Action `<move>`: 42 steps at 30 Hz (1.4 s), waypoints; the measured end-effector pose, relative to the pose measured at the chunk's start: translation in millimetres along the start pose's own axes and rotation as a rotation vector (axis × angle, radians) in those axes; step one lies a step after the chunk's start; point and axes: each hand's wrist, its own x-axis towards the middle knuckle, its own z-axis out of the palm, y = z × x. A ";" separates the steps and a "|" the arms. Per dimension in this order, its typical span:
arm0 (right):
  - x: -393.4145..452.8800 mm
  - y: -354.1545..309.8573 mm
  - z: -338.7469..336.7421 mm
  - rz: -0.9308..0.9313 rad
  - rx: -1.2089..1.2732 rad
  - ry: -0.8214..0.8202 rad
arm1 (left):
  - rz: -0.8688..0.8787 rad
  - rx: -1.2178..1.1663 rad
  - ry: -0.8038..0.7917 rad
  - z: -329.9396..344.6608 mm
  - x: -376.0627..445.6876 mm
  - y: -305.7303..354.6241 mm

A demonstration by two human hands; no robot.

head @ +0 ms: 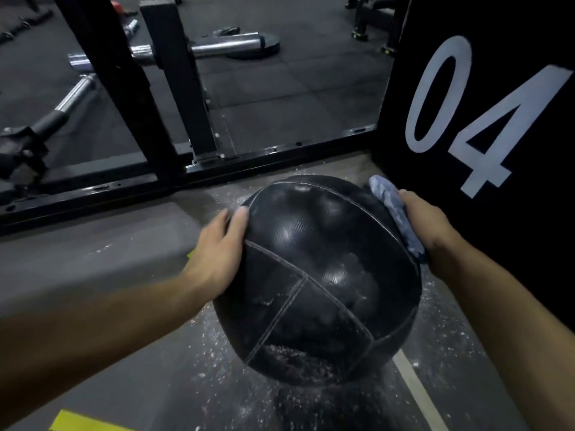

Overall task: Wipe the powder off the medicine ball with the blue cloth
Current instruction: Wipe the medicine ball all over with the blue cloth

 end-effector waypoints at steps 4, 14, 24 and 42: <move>7.7 -8.2 7.4 -0.033 0.021 0.035 | 0.386 0.171 0.001 16.1 -1.7 27.9; 14.2 -38.6 36.5 -0.406 -0.203 -0.065 | 0.406 0.134 0.001 -1.1 50.2 32.6; 81.4 -64.0 23.0 -0.191 -0.166 -0.084 | 0.540 0.191 -0.137 23.0 102.2 63.0; 3.8 -73.9 80.8 -0.857 -0.868 -0.052 | 0.198 0.085 -0.074 24.3 162.4 84.9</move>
